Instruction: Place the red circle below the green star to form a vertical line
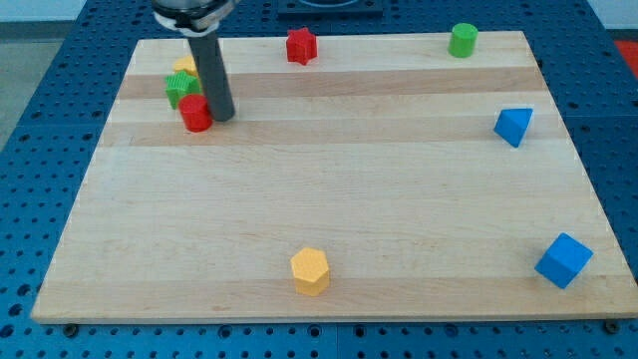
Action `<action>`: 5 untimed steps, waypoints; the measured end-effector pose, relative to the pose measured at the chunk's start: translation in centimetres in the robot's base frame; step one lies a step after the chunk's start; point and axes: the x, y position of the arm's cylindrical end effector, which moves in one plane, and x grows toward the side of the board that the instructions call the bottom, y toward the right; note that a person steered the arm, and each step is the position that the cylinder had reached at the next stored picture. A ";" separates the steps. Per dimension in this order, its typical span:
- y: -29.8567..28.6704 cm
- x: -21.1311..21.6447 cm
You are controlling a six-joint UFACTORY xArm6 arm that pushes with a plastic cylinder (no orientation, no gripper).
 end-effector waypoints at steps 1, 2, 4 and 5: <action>-1.5 0.0; -0.8 1.6; -5.1 3.6; -7.3 3.6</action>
